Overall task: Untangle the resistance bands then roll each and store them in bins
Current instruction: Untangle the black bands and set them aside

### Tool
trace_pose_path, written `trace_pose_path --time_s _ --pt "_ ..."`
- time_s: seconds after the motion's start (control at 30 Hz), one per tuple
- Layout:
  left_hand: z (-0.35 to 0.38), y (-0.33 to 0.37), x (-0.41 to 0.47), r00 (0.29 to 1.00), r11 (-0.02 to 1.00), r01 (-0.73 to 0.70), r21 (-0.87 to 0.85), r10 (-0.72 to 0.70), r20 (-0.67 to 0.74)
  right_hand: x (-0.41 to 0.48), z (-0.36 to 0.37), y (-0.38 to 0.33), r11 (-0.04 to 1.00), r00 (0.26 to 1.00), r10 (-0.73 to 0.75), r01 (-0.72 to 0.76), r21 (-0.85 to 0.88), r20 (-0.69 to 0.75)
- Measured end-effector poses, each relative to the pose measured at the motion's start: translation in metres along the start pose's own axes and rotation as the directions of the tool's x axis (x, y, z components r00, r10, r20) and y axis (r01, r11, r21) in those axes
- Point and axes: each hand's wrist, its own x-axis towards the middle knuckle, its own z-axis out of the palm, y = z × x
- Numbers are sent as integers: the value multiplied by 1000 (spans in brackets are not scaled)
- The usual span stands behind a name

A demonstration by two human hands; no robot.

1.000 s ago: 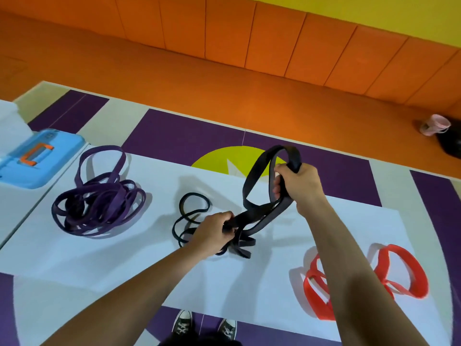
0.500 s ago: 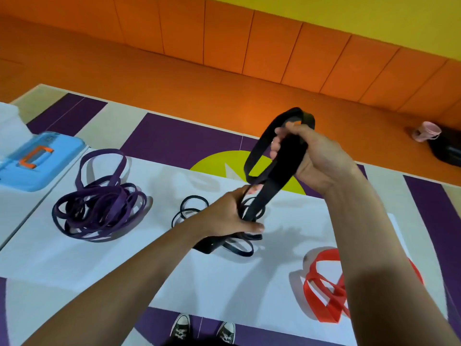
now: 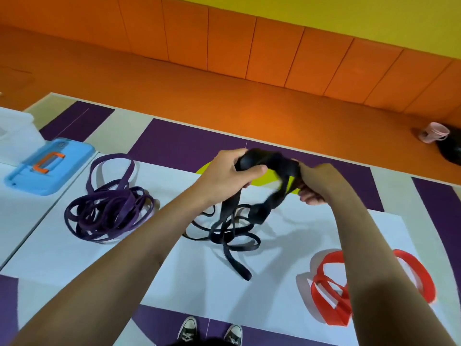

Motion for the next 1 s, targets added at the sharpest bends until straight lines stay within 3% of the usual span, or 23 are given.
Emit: trace_pose_path --time_s 0.13,0.2,0.23,0.27,0.3,0.37,0.4,0.47,0.57,0.67,0.77,0.83,0.9,1.0 --pt "-1 19 2 989 998 -14 -57 22 144 14 10 20 950 956 -81 -12 -313 -283" --pt "3 25 3 982 992 -17 -127 41 183 13 14 26 951 916 -201 98 -293 -347" --pt "5 29 4 978 988 -26 -155 57 198 9 15 25 956 903 -289 258 -138 -319" --pt "7 32 5 975 982 -31 -188 71 212 5 16 24 897 885 -396 430 101 -244" --pt "9 36 8 972 973 -26 -228 78 223 -5 18 20 771 848 -514 524 362 -133" --pt "15 43 14 974 940 -10 -340 87 210 -19 27 16 529 689 -720 465 710 86" --pt "18 46 18 981 911 -1 -413 82 177 -25 33 16 478 626 -765 400 782 148" --pt "22 50 25 993 834 28 -551 38 109 -31 48 21 525 635 -738 329 785 227" --pt "27 48 30 996 762 63 -644 -7 90 -37 73 31 709 736 -632 423 564 243" --pt "29 39 28 995 854 59 -517 -8 100 -37 90 35 746 840 -536 425 512 83" --pt "18 20 28 998 997 31 -69 -26 62 -36 82 44 710 888 -459 347 612 29" --pt "8 2 30 995 988 89 125 -83 -55 -39 73 53 721 896 -440 315 617 57" --pt "4 -25 32 969 961 191 199 -153 -192 -43 66 61 734 889 -449 312 604 87" --pt "21 -79 29 961 913 271 304 -238 -143 -45 56 70 755 883 -450 297 585 132"
